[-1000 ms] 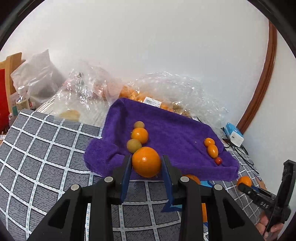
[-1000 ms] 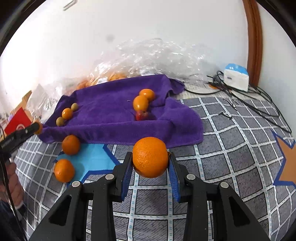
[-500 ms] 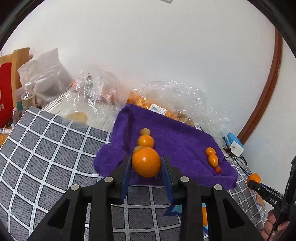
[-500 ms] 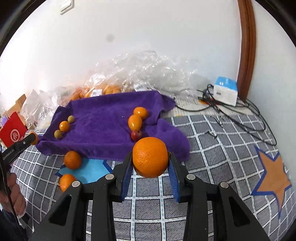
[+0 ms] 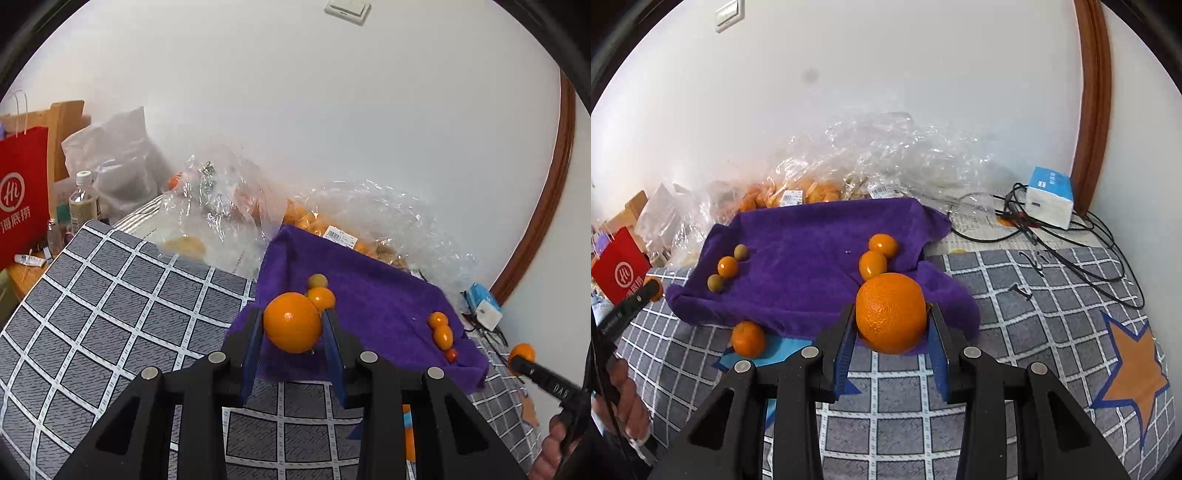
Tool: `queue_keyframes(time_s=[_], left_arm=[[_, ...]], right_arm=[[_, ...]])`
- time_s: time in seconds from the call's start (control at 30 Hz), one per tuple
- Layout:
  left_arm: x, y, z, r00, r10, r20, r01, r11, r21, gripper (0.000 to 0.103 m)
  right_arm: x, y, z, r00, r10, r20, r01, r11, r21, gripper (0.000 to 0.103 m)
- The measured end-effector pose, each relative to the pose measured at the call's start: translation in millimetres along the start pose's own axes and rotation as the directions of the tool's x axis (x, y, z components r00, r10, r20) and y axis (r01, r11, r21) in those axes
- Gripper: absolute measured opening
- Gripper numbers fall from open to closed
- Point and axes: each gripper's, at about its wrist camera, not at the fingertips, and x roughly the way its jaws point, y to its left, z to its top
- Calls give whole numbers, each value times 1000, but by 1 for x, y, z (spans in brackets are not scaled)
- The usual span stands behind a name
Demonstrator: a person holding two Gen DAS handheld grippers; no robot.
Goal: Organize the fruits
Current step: 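Carry the large orange onto the towel with the right tool while the left carries its orange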
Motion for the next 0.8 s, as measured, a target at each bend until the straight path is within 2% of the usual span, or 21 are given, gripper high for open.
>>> queue_keyframes(time_s=[0.13, 0.3, 0.43, 0.57, 0.63, 0.8], left_arm=[[2, -6, -2, 1000, 17, 3, -18, 999, 33, 31], [8, -9, -7, 999, 40, -12, -39, 997, 60, 31], [11, -7, -7, 998, 58, -15, -57, 997, 56, 31], [13, -3, -8, 999, 30, -35, -29, 999, 30, 31], [14, -3, -9, 999, 40, -35, -39, 999, 34, 31], [20, -2, -10, 998, 17, -65, -16, 1000, 24, 31]], right_arm=[[11, 0, 6, 999, 36, -2, -36, 999, 22, 37], [41, 2, 15, 990, 129, -51, -125, 988, 89, 37], [61, 15, 21, 992, 99, -74, -95, 994, 45, 37], [85, 25, 20, 986, 125, -113, -123, 992, 18, 37], [96, 29, 18, 984, 123, -131, -123, 992, 9, 37], [108, 36, 11, 981, 133, -138, -135, 991, -4, 37]])
